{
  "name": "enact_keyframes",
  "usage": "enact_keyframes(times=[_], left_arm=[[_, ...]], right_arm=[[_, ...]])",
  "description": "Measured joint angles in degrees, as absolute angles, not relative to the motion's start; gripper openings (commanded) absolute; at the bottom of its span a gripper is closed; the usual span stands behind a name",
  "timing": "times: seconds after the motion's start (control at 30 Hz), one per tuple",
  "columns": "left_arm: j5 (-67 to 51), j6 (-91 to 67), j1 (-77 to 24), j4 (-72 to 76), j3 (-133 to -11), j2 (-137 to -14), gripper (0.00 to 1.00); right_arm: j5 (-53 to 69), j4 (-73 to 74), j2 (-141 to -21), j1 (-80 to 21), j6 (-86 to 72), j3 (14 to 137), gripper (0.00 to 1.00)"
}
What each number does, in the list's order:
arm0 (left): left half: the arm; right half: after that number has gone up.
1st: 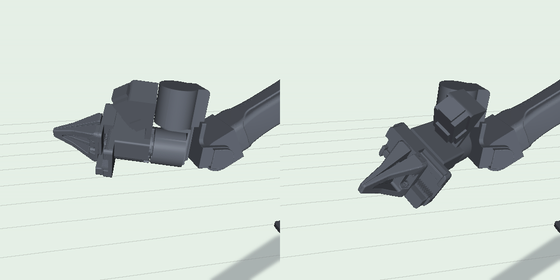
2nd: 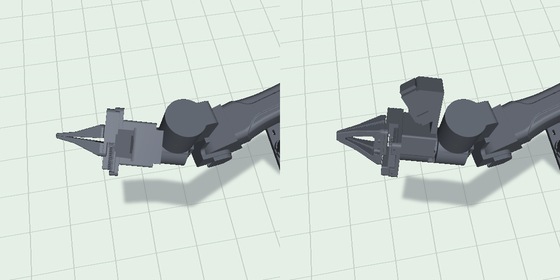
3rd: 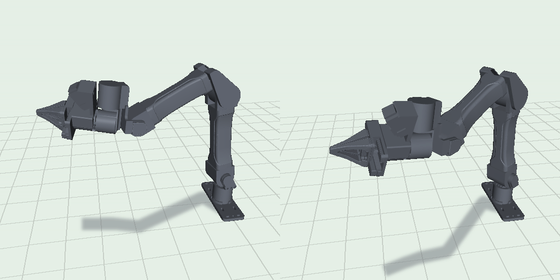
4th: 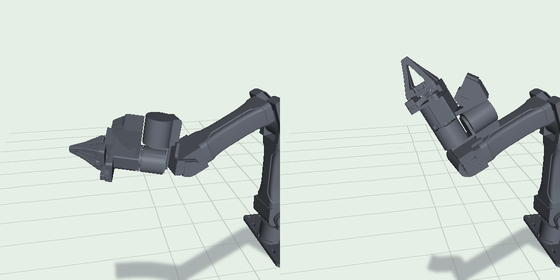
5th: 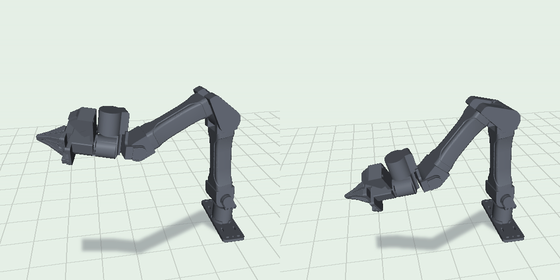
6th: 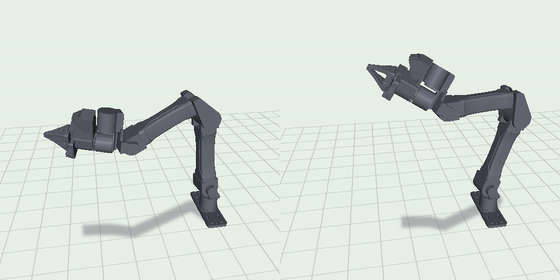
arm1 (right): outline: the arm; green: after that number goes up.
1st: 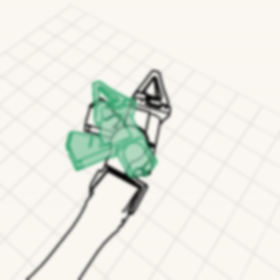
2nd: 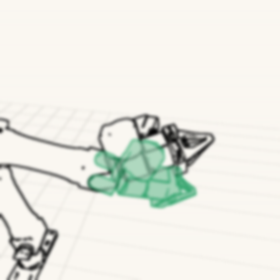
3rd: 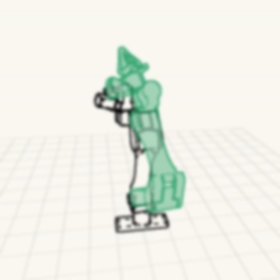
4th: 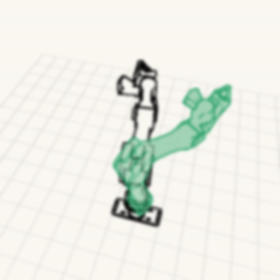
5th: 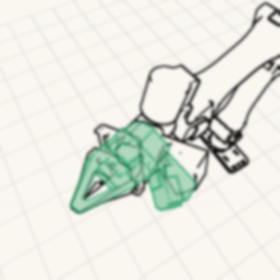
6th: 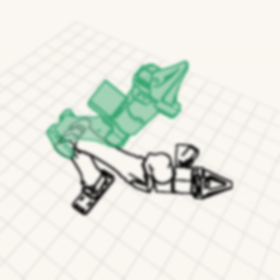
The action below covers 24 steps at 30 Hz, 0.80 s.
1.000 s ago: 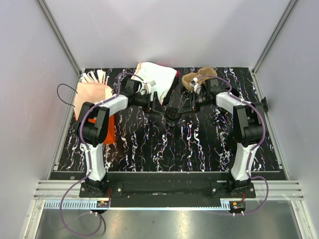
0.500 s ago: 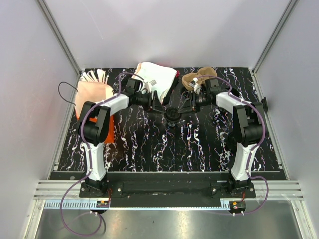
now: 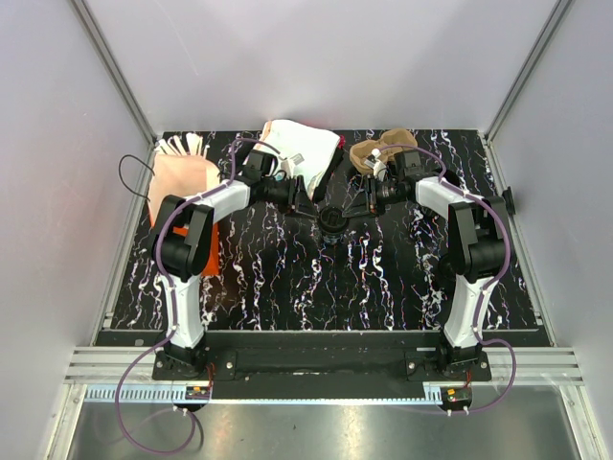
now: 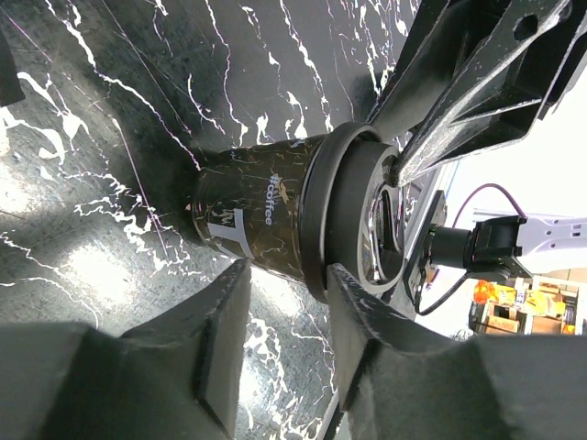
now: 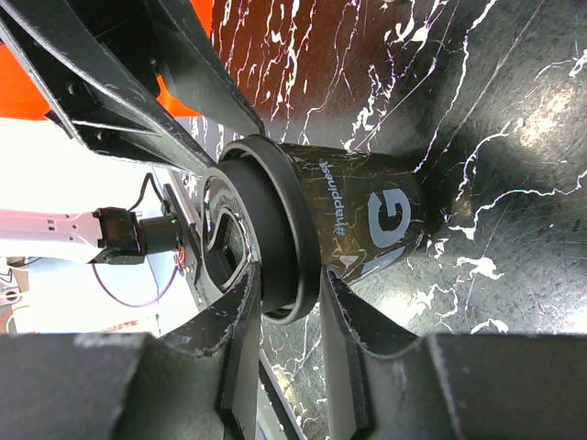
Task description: Pack the takeout coffee
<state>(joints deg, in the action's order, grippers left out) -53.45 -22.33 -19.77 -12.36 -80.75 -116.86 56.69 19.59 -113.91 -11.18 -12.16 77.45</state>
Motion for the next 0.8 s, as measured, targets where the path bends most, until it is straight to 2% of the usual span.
enact_keyframes(times=[0.17, 0.37, 0.5, 0.53, 0.63, 0.8], left_arm=[[-52.97, -21.93, -20.60, -12.58, -80.75, -116.55, 0.19], [-51.81, -20.10, -21.32, -14.92, -81.91, -116.25, 0.14], [-50.48, -18.61, -21.74, -17.41, -83.29, -116.27, 0.31], [-50.06, -18.39, -21.80, -17.89, -83.53, -116.33, 0.39], [-49.32, -18.02, -21.71, -18.61, -83.61, -116.38, 0.46], [-49.78, -18.79, -20.75, -19.57, -84.51, -116.49, 0.48]], right_arm=[[56.66, 19.59, -113.91, -11.16, -11.79, 77.45, 0.14], [56.69, 19.57, -113.91, -11.11, -11.31, 77.38, 0.14], [56.80, 19.51, -113.89, -11.07, -10.94, 77.21, 0.14], [56.95, 19.51, -113.89, -11.07, -10.72, 77.21, 0.14], [57.54, 19.66, -113.89, -10.87, -10.00, 77.17, 0.14], [58.04, 20.08, -113.89, -10.81, -8.91, 77.23, 0.15]])
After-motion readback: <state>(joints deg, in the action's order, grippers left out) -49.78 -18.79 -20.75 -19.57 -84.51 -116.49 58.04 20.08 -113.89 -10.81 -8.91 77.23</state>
